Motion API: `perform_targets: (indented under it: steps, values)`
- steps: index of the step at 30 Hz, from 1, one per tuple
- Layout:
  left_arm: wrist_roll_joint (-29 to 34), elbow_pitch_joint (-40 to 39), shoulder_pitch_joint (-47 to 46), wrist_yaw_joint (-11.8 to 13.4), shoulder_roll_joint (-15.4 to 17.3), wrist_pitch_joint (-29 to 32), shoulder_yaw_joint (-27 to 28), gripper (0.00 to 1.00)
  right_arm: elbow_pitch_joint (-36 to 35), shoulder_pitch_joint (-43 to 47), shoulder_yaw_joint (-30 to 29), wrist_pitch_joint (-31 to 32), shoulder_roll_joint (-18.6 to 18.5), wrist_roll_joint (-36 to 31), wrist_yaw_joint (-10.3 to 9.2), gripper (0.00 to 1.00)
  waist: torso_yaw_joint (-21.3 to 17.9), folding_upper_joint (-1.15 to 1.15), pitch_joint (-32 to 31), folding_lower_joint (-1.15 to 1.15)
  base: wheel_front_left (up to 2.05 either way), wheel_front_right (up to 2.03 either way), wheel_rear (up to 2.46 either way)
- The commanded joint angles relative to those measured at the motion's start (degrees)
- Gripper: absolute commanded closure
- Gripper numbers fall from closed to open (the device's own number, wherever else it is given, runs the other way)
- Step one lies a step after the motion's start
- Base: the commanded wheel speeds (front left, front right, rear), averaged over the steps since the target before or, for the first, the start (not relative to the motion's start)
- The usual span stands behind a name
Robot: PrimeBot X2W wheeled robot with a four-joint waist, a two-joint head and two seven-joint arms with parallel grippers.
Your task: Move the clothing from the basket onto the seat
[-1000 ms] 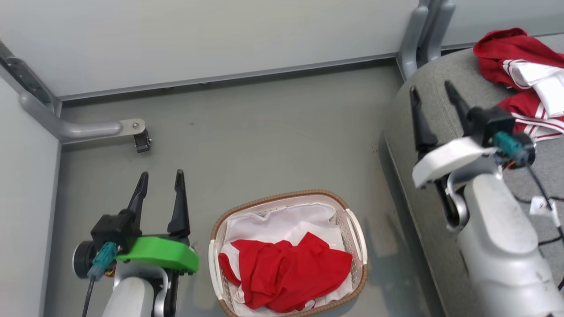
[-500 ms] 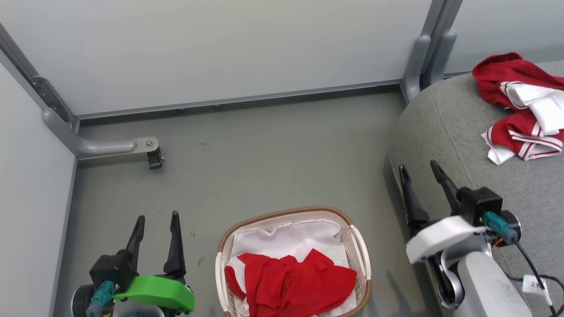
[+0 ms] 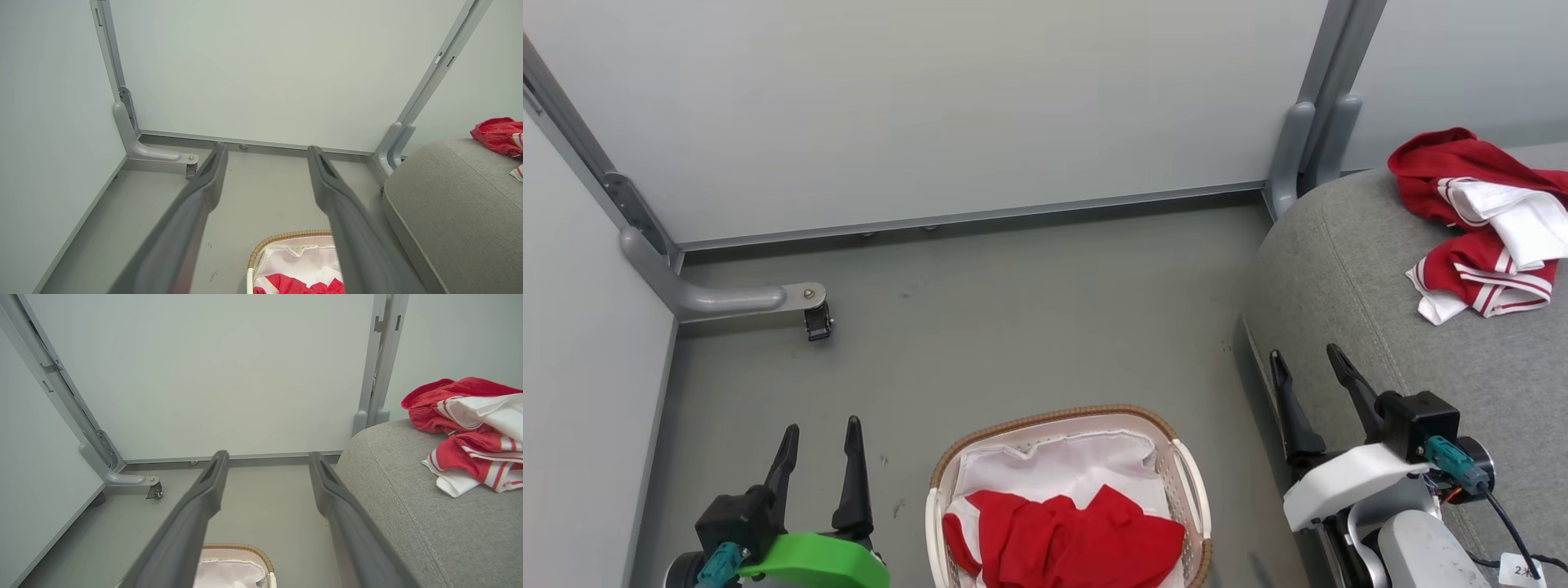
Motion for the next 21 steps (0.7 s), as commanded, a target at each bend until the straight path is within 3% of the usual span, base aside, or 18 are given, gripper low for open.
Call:
perform_targets:
  steps: [1, 21]
  values:
    - [-0.32, -0.19, 0.82, 0.24, -0.01, -0.01, -0.08, 0.0, -0.3, 0.83, 0.04, -0.11, -0.21, -0.17, -0.08, 0.0, -0.02, 0.0, -0.24, 0.0, 0.0, 0.0, 0.0]
    - [-0.04, -0.24, 1.73, 0.14, -0.01, -0.01, -0.52, 0.0, 0.36, 1.64, 0.35, -0.11, -0.2, 0.67, -0.08, 0.0, -0.26, 0.0, -1.09, 0.0, 0.0, 0.0, 0.0]
